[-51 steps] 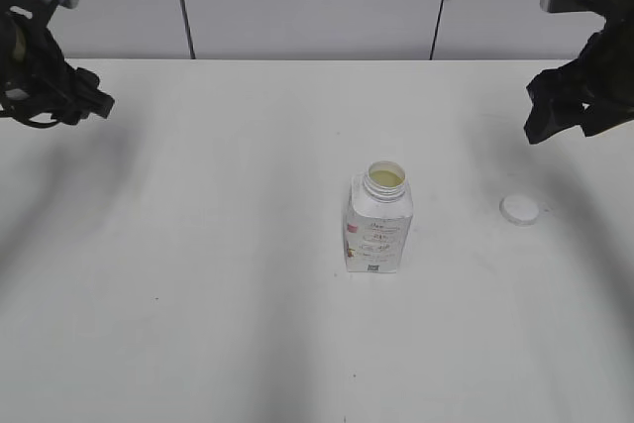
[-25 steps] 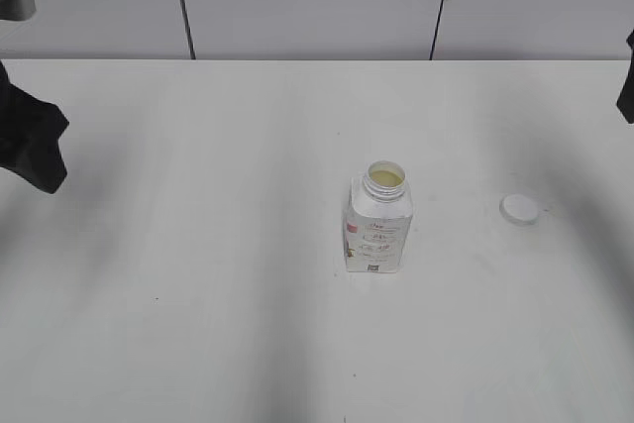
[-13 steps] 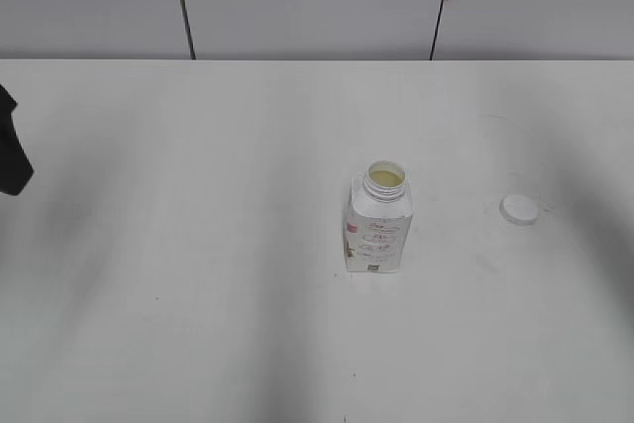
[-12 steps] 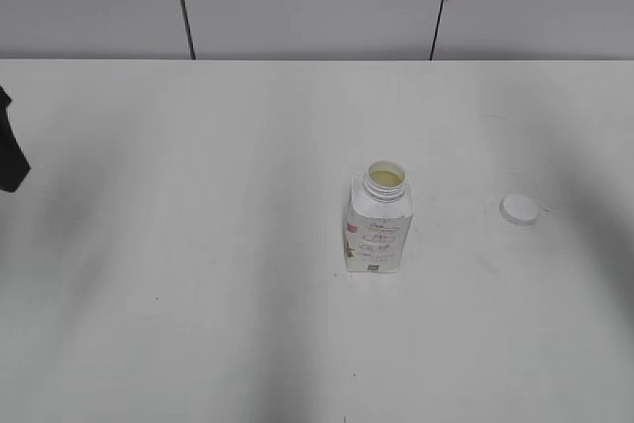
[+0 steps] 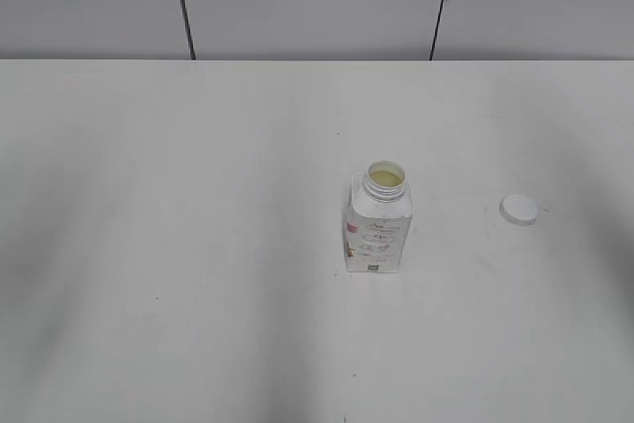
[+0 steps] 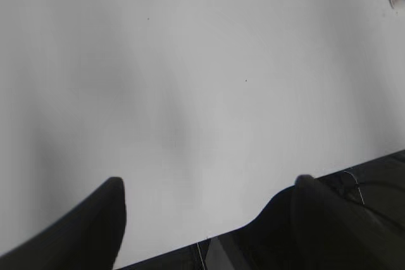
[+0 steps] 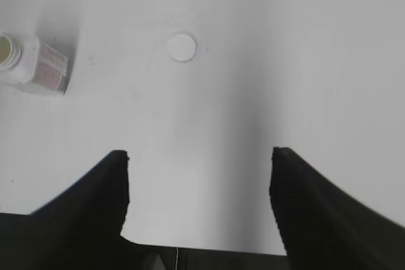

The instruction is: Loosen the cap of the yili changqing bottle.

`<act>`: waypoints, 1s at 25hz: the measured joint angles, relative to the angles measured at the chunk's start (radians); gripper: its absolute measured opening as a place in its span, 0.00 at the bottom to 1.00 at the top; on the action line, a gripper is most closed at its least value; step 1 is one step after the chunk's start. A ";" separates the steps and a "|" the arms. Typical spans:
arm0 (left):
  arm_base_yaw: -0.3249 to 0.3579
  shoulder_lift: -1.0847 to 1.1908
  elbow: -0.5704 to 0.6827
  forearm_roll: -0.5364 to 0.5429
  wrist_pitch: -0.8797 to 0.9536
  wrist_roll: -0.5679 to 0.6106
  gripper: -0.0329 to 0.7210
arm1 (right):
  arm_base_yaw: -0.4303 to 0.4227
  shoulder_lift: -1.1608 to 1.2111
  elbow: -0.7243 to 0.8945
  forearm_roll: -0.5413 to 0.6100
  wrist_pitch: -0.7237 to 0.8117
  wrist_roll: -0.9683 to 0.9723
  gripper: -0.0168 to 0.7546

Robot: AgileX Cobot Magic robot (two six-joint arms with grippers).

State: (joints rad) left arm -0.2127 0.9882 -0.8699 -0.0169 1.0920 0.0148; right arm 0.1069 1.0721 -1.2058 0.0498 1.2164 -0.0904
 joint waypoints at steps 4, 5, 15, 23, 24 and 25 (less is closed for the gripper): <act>0.000 -0.134 0.101 0.000 -0.009 -0.002 0.71 | 0.000 -0.101 0.113 0.000 0.001 0.004 0.73; 0.000 -0.168 0.123 0.000 -0.010 -0.003 0.71 | 0.000 -0.125 0.143 0.001 0.001 0.004 0.73; 0.000 -0.520 0.288 -0.015 -0.009 -0.015 0.71 | 0.000 -0.399 0.367 0.002 0.003 0.006 0.73; 0.000 -0.705 0.345 -0.023 -0.032 -0.015 0.71 | 0.000 -0.548 0.421 0.002 0.006 0.007 0.73; 0.000 -0.716 0.345 -0.023 -0.032 -0.015 0.71 | 0.000 -0.563 0.422 0.002 0.006 0.007 0.73; 0.000 -0.725 0.345 -0.024 -0.032 -0.015 0.71 | 0.000 -0.574 0.424 0.002 0.006 0.007 0.73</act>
State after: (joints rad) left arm -0.2127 0.2631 -0.5246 -0.0412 1.0602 0.0000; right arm 0.1069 0.4978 -0.7817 0.0518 1.2224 -0.0835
